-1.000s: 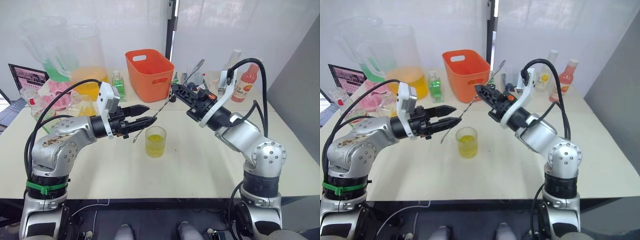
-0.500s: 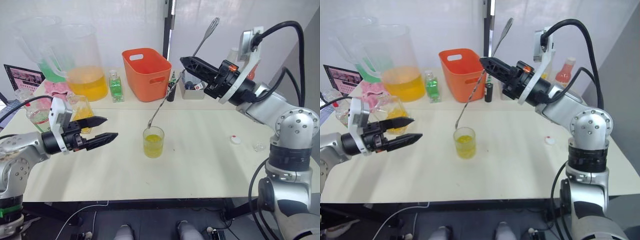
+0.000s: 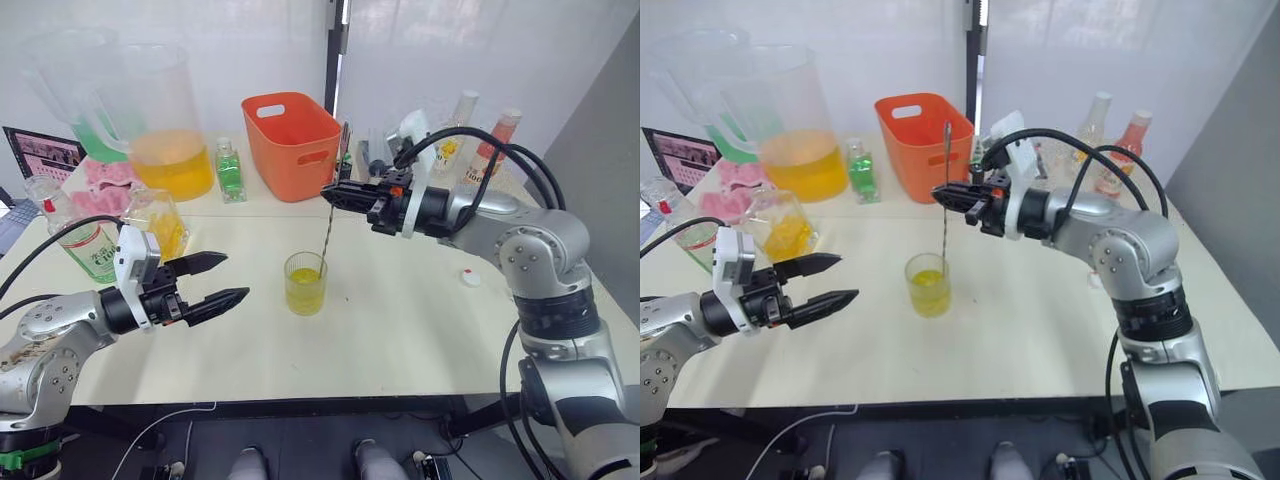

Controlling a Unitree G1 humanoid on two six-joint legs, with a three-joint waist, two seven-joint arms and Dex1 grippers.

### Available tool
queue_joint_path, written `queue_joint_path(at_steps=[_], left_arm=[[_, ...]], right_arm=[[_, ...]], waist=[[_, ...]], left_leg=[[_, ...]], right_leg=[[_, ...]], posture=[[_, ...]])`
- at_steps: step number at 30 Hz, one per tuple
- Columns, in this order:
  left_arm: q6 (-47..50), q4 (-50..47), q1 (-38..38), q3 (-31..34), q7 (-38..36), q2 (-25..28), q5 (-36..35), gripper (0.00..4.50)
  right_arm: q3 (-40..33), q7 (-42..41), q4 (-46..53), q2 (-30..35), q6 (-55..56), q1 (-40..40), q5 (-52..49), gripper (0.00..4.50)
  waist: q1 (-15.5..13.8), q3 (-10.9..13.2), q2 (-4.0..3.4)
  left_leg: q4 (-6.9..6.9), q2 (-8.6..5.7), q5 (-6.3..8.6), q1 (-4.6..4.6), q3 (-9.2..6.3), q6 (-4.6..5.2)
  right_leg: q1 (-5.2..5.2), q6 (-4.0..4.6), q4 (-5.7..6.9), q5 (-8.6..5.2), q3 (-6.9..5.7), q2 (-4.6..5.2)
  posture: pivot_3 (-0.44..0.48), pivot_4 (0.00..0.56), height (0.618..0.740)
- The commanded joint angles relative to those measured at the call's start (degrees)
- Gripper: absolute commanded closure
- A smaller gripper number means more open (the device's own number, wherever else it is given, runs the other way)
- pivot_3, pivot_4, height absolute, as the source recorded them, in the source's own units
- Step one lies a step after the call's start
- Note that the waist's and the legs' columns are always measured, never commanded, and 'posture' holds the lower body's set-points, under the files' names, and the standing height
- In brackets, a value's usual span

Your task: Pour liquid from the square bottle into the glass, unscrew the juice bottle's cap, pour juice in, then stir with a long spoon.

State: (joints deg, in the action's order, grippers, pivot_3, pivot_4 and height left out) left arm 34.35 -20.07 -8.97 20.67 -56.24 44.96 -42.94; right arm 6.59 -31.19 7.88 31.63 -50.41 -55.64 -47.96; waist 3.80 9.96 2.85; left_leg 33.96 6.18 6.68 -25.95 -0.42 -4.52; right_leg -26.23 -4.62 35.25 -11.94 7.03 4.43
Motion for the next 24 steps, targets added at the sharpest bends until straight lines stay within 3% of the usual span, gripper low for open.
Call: queue_joint_path(at_steps=[1, 18, 24], left_arm=[[-1.2, -1.4, 0.1, 0.5, 0.5, 0.0, -0.4, 0.04], [-1.3, -4.7, 2.8, -1.9, 4.6, -0.3, 0.6, 0.04], [-1.6, -4.3, 2.1, -2.8, 4.3, 0.1, 0.9, 0.04]], right_arm=[[0.9, -1.3, 2.1, -1.0, 1.9, 0.0, 4.1, 4.5], [1.6, -4.5, -1.9, -13.4, 12.3, 1.2, 16.1, 4.5], [1.3, -4.7, 2.8, -15.0, 5.9, 3.5, 12.8, 4.5]], waist=[[0.0, 0.0, 0.0], [0.1, 0.0, 0.0], [0.1, 0.0, 0.0]], left_leg=[[0.0, 0.0, 0.0, 0.01, 0.0, 0.0], [0.07, 0.0, -0.01, 0.07, -0.01, 0.0], [0.08, 0.0, 0.0, 0.16, -0.01, -0.01]], right_leg=[[0.0, 0.0, 0.01, 0.0, 0.0, 0.0], [-0.01, -0.02, 0.23, -0.01, 0.0, -0.02], [-0.02, 0.11, 0.57, -0.09, -0.01, -0.02]], posture=[[0.0, 0.15, 0.731], [0.0, 0.15, 0.731], [0.0, 0.15, 0.731]])
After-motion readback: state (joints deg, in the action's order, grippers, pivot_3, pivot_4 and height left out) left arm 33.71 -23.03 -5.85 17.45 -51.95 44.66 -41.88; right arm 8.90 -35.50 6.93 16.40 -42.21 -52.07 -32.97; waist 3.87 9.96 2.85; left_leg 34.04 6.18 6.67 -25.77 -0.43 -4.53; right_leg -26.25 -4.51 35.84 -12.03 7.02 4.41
